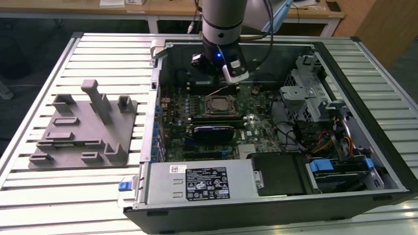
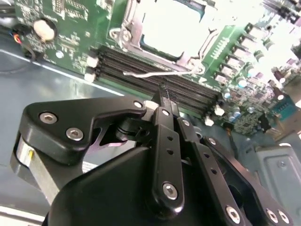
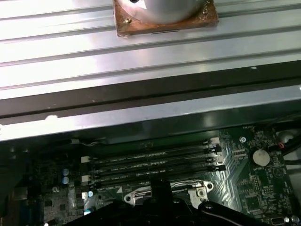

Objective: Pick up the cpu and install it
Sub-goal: 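Install the first cpu locking lever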

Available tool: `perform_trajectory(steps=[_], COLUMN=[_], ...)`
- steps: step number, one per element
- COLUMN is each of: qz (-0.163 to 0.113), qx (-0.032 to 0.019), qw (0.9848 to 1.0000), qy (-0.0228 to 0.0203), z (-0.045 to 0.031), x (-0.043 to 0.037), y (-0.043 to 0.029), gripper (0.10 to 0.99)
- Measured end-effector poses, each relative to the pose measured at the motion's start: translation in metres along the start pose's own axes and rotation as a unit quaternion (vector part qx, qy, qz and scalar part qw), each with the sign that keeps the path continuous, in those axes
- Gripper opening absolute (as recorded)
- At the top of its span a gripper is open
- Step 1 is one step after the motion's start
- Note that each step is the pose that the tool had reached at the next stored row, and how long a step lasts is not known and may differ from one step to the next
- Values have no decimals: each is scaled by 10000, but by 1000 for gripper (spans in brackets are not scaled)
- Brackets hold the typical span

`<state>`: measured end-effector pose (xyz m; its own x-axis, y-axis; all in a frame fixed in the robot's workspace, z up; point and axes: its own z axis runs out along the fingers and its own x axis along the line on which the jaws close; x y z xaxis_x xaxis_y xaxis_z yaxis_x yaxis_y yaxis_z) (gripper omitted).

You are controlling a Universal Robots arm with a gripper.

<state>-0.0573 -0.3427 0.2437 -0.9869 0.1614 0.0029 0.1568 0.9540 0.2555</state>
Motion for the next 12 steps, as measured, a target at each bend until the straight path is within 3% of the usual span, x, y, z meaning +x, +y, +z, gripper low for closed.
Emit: perform_trajectory(steps=[2, 5, 8, 12], qz=[18, 53, 89, 106], qx=[95, 226, 252, 243], qw=[10000, 9997, 9995, 9994], qy=[-26, -101, -162, -236], z=[5, 16, 39, 70], x=[-8, -9, -11, -15], y=[0, -3, -8, -16], gripper=[106, 106, 106, 106])
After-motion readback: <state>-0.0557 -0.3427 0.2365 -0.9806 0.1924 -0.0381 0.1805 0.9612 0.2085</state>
